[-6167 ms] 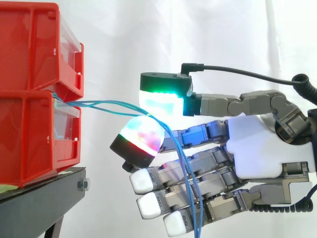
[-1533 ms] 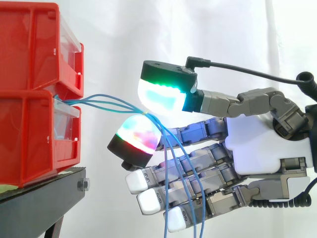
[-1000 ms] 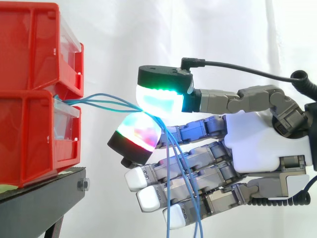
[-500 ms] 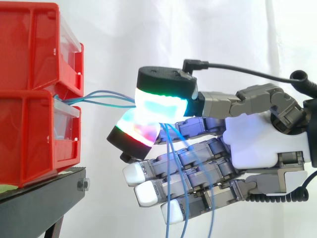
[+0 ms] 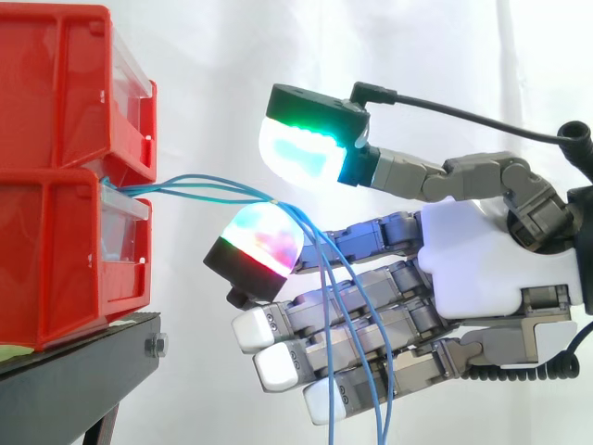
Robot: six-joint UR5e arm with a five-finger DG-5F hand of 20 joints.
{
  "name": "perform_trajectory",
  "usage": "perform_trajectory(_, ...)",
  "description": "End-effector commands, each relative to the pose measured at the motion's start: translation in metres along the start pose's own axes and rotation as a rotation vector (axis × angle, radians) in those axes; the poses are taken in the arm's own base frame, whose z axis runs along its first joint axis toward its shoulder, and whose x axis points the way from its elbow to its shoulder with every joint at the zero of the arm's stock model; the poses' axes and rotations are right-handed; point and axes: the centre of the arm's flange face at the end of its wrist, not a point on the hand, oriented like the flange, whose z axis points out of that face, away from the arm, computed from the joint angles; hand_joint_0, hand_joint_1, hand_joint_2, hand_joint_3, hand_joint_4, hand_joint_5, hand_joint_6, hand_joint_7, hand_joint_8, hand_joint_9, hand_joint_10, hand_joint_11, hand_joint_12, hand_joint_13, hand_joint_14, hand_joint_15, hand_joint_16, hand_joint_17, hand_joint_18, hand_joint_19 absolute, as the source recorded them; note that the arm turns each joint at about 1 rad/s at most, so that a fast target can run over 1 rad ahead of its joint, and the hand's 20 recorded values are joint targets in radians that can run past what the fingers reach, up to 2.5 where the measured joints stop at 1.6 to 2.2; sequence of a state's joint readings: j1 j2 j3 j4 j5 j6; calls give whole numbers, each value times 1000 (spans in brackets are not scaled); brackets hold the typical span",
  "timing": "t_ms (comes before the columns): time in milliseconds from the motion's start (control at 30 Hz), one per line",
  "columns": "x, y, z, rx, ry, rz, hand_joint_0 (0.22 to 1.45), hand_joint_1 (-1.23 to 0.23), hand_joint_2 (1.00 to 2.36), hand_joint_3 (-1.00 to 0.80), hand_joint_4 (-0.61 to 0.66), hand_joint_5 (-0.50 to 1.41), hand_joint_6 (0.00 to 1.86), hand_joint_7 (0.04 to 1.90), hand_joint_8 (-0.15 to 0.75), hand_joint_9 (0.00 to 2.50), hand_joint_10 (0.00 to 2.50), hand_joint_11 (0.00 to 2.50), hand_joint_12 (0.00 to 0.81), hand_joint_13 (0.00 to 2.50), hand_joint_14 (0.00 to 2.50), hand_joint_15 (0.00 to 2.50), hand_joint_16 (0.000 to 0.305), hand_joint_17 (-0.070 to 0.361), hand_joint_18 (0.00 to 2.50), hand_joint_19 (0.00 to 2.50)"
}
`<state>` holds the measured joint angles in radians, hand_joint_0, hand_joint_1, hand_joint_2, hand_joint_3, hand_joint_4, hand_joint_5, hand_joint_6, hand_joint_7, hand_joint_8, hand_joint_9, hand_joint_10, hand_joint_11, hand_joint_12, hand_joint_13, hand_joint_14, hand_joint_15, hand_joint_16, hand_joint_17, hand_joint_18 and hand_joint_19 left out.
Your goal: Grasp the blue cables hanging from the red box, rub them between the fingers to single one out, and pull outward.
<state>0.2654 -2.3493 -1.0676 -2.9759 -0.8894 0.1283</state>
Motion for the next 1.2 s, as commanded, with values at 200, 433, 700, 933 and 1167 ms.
perform_trajectory(200, 0, 0, 0, 1, 0, 0, 584, -613, 1019, -248, 135, -184, 881, 1105, 291, 799, 14, 594, 399, 820, 21, 675, 51, 114, 639, 710)
perform_trajectory(433, 1, 1, 0, 0, 2, 1, 592, -678, 1022, -164, 115, -198, 908, 1043, 282, 776, 14, 615, 389, 821, 23, 685, 51, 114, 654, 699)
perform_trajectory(700, 0, 0, 0, 2, 0, -1, 573, -673, 1006, -430, 154, -196, 899, 998, 284, 784, 16, 604, 392, 824, 21, 683, 51, 114, 664, 693)
perform_trajectory(933, 1, 0, 0, 2, 2, -1, 544, -626, 1001, -489, 163, -188, 893, 1016, 292, 799, 15, 599, 399, 825, 23, 670, 52, 117, 663, 701)
perform_trajectory(1167, 1, 1, 0, 3, 1, -2, 567, -609, 1009, -395, 160, -184, 888, 1043, 293, 803, 16, 590, 399, 830, 22, 663, 51, 115, 655, 706)
